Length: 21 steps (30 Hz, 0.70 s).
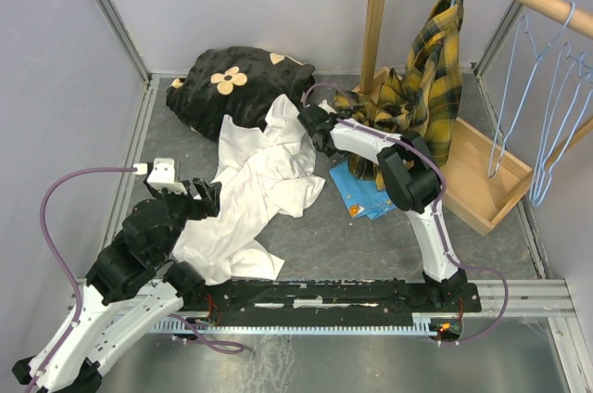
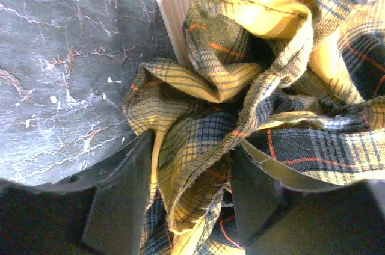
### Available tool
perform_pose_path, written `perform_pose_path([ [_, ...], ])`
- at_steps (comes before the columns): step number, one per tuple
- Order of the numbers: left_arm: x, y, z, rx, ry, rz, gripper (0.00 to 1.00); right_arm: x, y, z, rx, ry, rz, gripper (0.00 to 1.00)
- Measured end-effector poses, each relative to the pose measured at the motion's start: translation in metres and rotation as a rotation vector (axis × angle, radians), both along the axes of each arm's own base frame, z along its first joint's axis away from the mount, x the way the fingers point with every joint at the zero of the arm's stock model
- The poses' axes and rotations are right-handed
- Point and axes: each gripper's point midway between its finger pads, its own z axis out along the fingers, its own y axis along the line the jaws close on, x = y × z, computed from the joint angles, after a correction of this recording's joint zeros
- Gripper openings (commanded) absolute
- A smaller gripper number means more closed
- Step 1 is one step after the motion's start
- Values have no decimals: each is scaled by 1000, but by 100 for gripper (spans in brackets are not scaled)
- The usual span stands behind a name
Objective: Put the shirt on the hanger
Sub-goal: Adjust the shirt on the hanger.
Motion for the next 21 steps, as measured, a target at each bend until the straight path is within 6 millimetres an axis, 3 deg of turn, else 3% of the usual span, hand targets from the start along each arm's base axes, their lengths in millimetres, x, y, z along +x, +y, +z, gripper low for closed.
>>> perform_pose_path([
  [4, 0, 0, 0, 0, 1, 0, 83, -3, -7, 2, 4, 7, 1, 11],
  [6, 0, 0, -1, 1, 1, 0, 83, -2, -13, 9, 21, 1, -8, 2],
  [10, 0, 0, -2, 3, 3, 0, 83, 11, -36, 36, 82, -60, -60, 0],
  [14, 0, 0, -2, 2, 3, 0, 83, 28, -76, 63, 126, -126, -143, 0],
  [21, 0, 0, -1, 2, 2, 1, 83, 56, -132, 90, 124, -194, -250, 0],
])
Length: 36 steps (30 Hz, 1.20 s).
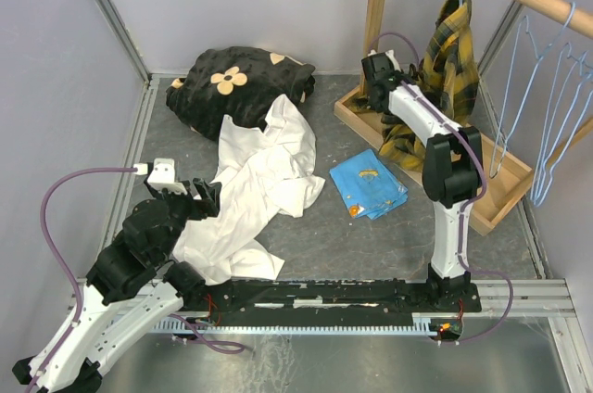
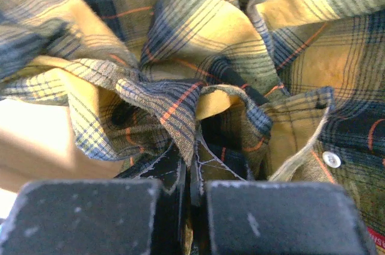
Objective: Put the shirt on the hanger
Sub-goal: Adjust the shirt on the hanger.
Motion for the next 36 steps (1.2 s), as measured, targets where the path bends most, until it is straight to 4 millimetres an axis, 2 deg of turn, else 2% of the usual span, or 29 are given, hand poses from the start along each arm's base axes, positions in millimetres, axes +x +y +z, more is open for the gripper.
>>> perform_pose_path([
  [4, 0, 0, 0, 0, 0, 0, 83, 14, -19, 2, 25, -11, -44, 5],
  [7, 0, 0, 0, 0, 0, 0, 83, 23, -23, -1, 41, -1, -49, 11],
  [13, 0, 0, 0, 0, 0, 0, 83, 35, -21, -29, 44, 68, -38, 26],
  [16, 0, 0, 0, 0, 0, 0, 83, 36, -21, -41, 40, 105, -38, 28],
  [21, 0, 0, 0, 0, 0, 1, 83, 42, -21, -45, 42, 111, -37, 30],
  [24, 0, 0, 0, 0, -1, 1, 83, 47, -20, -46, 45, 104, -37, 39],
  [28, 0, 0, 0, 0, -1, 2, 83, 51, -14, -51, 82, 99, -23, 56],
  [32, 0, 0, 0, 0, -1, 2, 83, 47, -1, -56, 170, 94, 36, 66],
  [34, 0, 0, 0, 0, 0, 2, 83, 43, 11, -50, 219, 85, 81, 70],
  [36, 0, 0, 0, 0, 0, 2, 83, 40, 25, -34, 259, 55, 141, 73],
])
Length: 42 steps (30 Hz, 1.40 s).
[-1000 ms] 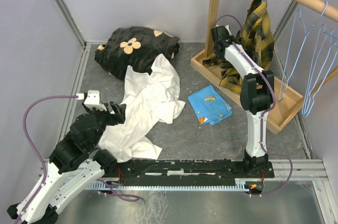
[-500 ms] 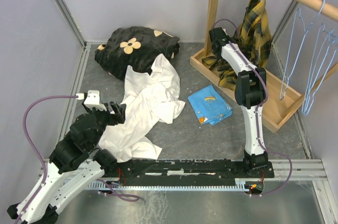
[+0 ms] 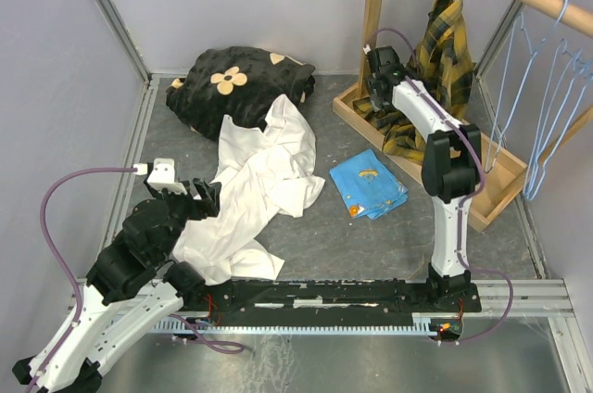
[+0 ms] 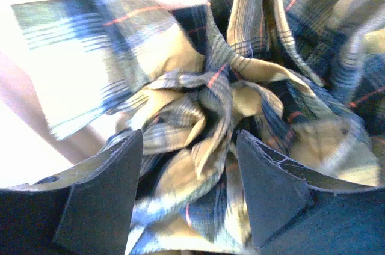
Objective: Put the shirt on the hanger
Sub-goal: Adjust the shirt on the hanger.
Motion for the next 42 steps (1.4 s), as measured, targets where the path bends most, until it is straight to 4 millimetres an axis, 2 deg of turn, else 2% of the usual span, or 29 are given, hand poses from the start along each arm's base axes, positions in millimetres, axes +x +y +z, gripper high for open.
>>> perform_pose_path([
  [6, 0, 0, 0, 0, 0, 0, 83, -15, 46, 71, 61, -162, 171, 81],
  [7, 0, 0, 0, 0, 0, 0, 83, -21, 59, 81, 66, -182, 206, 81],
  [10, 0, 0, 0, 0, 0, 0, 83, -36, 78, 94, 70, -206, 255, 82],
  [12, 0, 0, 0, 0, 0, 0, 83, -45, 83, 92, 60, -191, 256, 82],
  [15, 0, 0, 0, 0, 0, -1, 83, -56, 75, 77, 32, -146, 211, 81],
  [19, 0, 0, 0, -1, 0, -2, 83, -78, 58, 42, -5, -38, 168, 81],
  [25, -1, 0, 1, -3, -4, -2, 83, -106, 51, -1, -21, 114, 221, 83],
  [28, -1, 0, 1, -4, -4, -3, 83, -114, 50, -2, -45, 175, 271, 84],
  [33, -1, 0, 1, -4, -4, -3, 83, -118, 50, 3, -98, 223, 319, 84],
  [42, -1, 0, 0, -3, -3, -3, 83, -135, 30, -6, -251, 347, 330, 82],
])
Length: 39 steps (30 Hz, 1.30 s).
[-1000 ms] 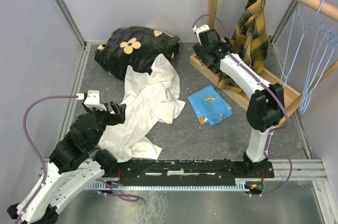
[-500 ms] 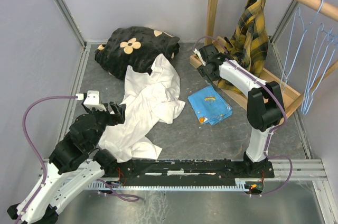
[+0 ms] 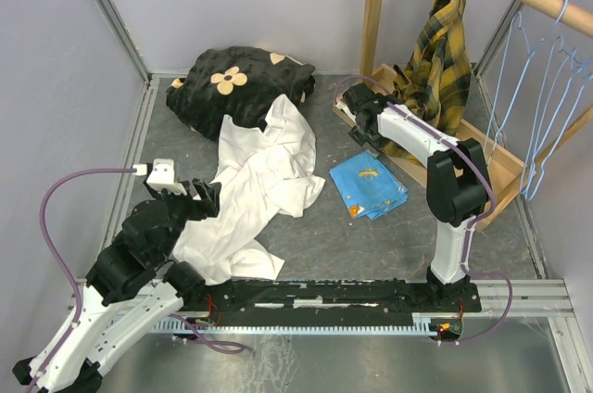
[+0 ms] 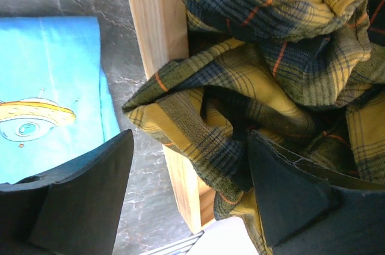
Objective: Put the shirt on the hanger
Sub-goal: Adjust the shirt on the hanger.
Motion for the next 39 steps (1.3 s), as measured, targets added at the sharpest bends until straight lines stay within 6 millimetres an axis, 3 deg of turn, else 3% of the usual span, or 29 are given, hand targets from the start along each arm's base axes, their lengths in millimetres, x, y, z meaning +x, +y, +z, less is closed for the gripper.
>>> perform_pose_path([
  [3, 0, 0, 0, 0, 0, 0, 83, -1, -7, 1, -44, -1, -5, 72],
  [9, 0, 0, 0, 0, 0, 0, 83, 4, -15, 9, -99, -37, -23, 32],
  [11, 0, 0, 0, 0, 0, 0, 83, 7, -16, 10, -99, -54, -32, 12],
  [13, 0, 0, 0, 0, 0, 0, 83, 12, -17, 10, -96, -64, -37, 0],
  [21, 0, 0, 0, 1, 1, 0, 83, 46, -25, 12, -48, -136, -107, 0],
  [27, 0, 0, -1, 1, 2, 0, 83, 101, -6, 36, 9, -277, -121, 0],
  [30, 1, 0, -1, 4, 5, 0, 83, 125, 4, 37, 36, -322, -123, 1],
  [34, 1, -1, -2, 5, 7, 1, 83, 145, 17, 24, 70, -329, -118, 13],
  [37, 1, 0, -2, 6, 7, 2, 83, 144, 21, 13, 88, -309, -114, 37],
  [39, 1, 0, -2, 6, 7, 2, 83, 144, 23, 11, 102, -310, -115, 46],
])
